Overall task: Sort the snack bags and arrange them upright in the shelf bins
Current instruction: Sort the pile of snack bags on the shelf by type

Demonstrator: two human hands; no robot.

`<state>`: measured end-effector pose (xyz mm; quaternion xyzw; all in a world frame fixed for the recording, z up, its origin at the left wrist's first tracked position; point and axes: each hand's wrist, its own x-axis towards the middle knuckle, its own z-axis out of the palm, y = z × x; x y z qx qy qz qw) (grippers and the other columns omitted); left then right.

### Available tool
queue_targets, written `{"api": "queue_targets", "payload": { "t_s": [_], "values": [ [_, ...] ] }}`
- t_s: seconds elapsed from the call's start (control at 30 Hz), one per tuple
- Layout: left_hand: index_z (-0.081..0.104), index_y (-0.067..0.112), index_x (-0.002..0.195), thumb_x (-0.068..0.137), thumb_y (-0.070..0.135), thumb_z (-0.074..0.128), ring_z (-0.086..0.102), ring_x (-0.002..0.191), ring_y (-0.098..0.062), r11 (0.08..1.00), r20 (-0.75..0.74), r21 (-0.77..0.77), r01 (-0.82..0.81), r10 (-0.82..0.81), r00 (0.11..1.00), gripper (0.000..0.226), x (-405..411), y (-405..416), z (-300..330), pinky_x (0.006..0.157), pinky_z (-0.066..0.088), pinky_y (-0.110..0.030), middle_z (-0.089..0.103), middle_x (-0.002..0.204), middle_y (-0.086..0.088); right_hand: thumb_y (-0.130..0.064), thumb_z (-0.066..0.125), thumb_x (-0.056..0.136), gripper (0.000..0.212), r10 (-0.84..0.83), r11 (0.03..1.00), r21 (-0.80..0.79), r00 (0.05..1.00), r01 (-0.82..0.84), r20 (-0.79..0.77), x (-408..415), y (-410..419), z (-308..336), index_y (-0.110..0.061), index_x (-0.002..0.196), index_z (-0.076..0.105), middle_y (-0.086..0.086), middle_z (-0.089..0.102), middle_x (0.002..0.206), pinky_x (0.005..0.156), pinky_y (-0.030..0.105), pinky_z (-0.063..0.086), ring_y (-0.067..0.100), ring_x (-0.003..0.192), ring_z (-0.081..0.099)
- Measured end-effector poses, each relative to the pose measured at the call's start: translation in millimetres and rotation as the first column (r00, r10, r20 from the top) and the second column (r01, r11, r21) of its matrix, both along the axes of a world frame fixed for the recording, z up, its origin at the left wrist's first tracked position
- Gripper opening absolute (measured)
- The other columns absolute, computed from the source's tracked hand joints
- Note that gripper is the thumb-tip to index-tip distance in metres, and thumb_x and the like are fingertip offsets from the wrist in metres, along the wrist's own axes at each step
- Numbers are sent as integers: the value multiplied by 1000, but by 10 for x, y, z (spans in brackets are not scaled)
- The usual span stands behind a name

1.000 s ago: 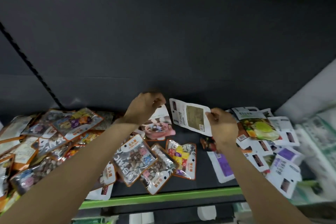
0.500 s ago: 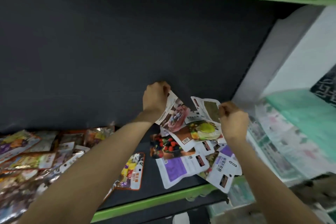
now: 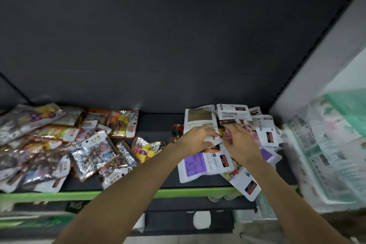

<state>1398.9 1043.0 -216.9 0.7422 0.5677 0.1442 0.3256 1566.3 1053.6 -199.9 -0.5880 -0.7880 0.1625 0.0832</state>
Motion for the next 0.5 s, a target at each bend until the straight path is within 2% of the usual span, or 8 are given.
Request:
{"api": "queue_targets", "payload": {
  "t_s": [0.07, 0.17, 0.3, 0.4, 0.5],
  "values": [
    [56, 15, 131, 91, 11, 59, 41, 132, -18, 998, -20, 49, -24, 25, 999, 40, -117, -77, -33, 112, 30, -32, 47, 142, -3, -15, 51, 93, 42, 14, 1000, 12, 998, -13, -61, -171, -32, 48, -19, 134, 46, 4, 49, 131, 99, 35, 41, 21, 123, 45],
    [53, 17, 133, 92, 12, 56, 41, 130, -20, 983, -68, 114, -143, 151, 986, 41, -523, -298, -45, 110, 32, -31, 49, 139, -2, -12, 48, 93, 41, 101, 994, 59, 987, -94, -122, -526, -138, 63, -19, 134, 47, 4, 49, 133, 99, 33, 40, 19, 124, 44],
    [44, 17, 139, 94, 21, 53, 34, 135, -21, 942, -255, 139, -304, 331, 908, 46, -1367, -721, -102, 111, 27, -29, 40, 146, -3, -12, 47, 94, 42, 222, 975, 45, 956, -217, -192, -1146, -322, -75, -18, 135, 46, 1, 48, 136, 100, 29, 38, 17, 126, 42],
    [26, 21, 148, 93, 37, 54, 17, 144, -23, 926, -449, 100, -365, 369, 814, 64, -1912, -1024, -179, 117, 20, -36, 22, 156, -3, -20, 49, 97, 47, 275, 953, -73, 940, -295, -199, -1623, -505, -252, -17, 143, 37, 3, 40, 144, 106, 27, 32, 17, 133, 36],
    [2, 25, 152, 87, 59, 50, -7, 147, -22, 938, -585, 19, -346, 291, 757, 87, -2329, -1227, -280, 119, 1, -39, -5, 160, 1, -34, 49, 97, 63, 306, 913, -246, 944, -327, -121, -1999, -677, -482, -23, 150, 18, 4, 18, 157, 115, 33, 18, 21, 145, 14]
  ]
}}
